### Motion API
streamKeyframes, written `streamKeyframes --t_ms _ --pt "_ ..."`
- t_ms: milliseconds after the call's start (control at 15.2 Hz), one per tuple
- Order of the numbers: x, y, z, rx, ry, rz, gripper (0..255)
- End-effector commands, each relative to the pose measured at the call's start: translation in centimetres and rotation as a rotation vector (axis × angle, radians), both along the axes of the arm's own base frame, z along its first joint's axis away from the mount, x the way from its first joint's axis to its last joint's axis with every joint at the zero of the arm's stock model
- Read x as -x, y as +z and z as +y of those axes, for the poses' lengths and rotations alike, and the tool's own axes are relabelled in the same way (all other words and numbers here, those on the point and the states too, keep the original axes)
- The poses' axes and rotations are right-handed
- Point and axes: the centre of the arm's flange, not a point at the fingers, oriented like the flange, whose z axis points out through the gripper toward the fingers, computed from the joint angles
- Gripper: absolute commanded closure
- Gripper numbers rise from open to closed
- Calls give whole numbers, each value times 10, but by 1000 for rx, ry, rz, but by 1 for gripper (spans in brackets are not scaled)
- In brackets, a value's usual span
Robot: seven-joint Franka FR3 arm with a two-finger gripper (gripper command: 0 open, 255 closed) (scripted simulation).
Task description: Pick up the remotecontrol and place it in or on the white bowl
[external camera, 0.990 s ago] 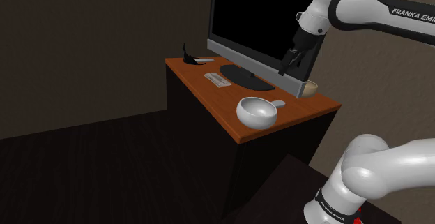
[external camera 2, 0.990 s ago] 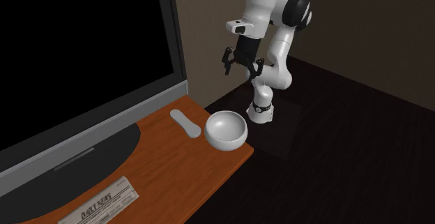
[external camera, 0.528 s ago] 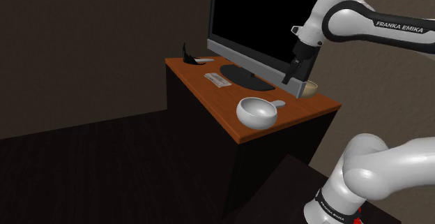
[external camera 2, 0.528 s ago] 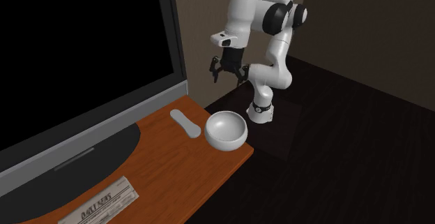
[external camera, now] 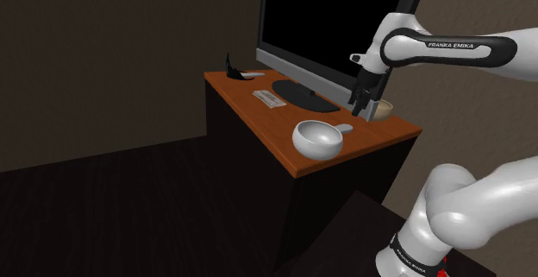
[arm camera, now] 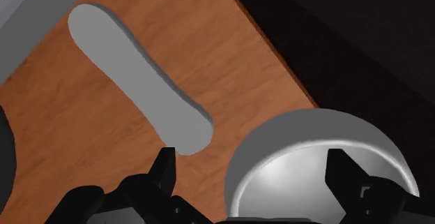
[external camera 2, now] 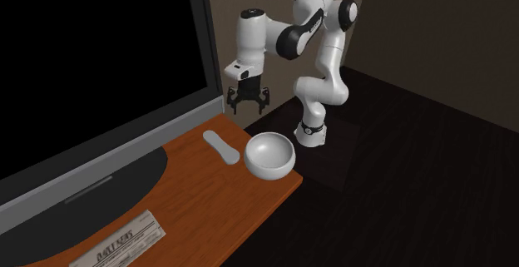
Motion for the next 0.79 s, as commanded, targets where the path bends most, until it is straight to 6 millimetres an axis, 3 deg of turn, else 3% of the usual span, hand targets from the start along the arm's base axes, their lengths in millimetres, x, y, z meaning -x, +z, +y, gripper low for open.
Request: streamKeyframes --t_ms 0,726 --pt "-9 -16 -16 5 101 21 0" --pt "-93 -117 -97 23 604 138 0"
